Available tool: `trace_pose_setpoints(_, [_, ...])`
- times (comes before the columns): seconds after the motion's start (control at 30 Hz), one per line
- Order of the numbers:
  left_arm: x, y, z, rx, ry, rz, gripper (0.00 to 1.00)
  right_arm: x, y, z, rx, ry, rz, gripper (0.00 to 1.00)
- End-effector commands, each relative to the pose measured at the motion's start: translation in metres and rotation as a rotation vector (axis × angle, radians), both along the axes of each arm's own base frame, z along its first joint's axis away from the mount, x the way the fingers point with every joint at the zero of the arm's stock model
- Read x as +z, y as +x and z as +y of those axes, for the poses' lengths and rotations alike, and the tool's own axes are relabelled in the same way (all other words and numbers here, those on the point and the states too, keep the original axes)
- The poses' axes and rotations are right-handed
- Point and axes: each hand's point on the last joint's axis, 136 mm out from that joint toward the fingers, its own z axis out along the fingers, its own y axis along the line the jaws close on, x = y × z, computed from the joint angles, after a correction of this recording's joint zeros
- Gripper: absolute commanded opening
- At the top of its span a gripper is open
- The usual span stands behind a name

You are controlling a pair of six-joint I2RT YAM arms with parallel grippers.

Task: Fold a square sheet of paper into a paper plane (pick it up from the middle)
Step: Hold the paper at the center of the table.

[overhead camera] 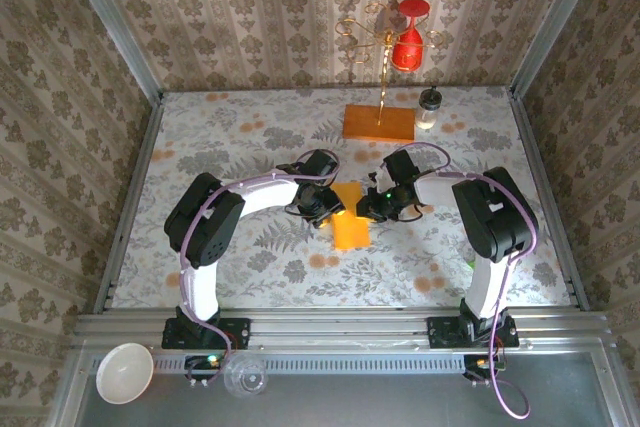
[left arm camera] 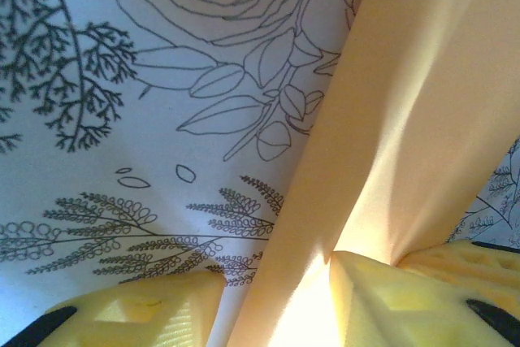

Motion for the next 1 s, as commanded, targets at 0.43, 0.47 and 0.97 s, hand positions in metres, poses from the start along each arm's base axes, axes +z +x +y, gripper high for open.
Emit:
trace_pose_setpoints(0.43, [0.068,0.034,-0.008,-0.1,-0.15,-0.304,0.49,-0.094,-0.058,-0.058,-0.02,-0.346,0.265,0.06])
trace_pose_setpoints(0.47, [0.074,0.034,-0.01,-0.118,-0.172,-0.325,0.47,-0.096,-0.059,-0.059,-0.02,-0.348,0.268,0.05])
trace_pose_setpoints(0.97, [0.049,0.004,-0.049,-0.316,-0.238,-0.245,0.12,-0.1,-0.065,-0.062,-0.034,-0.366,0.277,0.03])
